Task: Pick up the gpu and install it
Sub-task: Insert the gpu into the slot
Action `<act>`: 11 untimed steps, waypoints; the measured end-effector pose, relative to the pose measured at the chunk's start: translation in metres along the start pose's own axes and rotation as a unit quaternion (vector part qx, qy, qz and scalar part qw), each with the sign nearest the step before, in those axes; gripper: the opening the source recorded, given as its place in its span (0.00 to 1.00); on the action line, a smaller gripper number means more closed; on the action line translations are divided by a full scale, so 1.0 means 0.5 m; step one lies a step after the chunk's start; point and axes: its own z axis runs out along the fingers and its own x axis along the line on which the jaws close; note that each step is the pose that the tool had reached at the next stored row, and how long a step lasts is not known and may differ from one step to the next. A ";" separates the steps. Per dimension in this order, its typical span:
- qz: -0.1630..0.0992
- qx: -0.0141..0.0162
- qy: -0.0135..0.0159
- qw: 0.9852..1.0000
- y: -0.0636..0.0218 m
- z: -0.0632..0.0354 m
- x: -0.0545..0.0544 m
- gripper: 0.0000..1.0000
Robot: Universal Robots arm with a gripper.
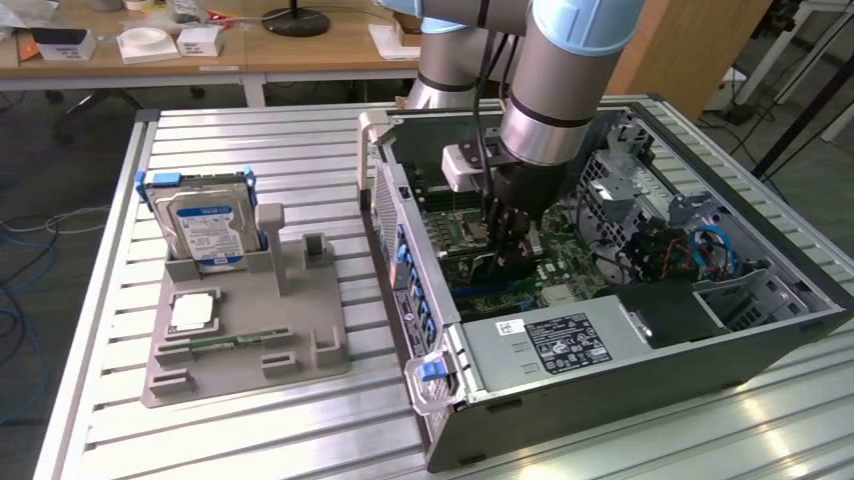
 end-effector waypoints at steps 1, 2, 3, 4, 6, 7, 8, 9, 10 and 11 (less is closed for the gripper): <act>0.000 0.000 0.000 1.000 0.000 0.000 0.000 0.26; 0.000 0.000 0.000 1.000 0.000 0.000 0.000 0.26; 0.000 0.000 0.000 1.000 0.000 0.000 0.000 0.26; 0.001 0.000 0.000 1.000 0.000 0.000 0.000 0.26; 0.003 0.000 0.000 1.000 0.000 0.000 0.002 0.26; 0.007 0.000 0.000 1.000 0.000 0.000 0.003 0.26; 0.009 0.000 0.000 1.000 0.000 0.000 0.003 0.26; 0.010 0.000 0.000 1.000 0.000 0.000 0.003 0.26; 0.010 0.000 0.000 1.000 0.000 0.000 0.003 0.26; 0.010 0.000 0.000 1.000 0.000 0.001 0.003 0.26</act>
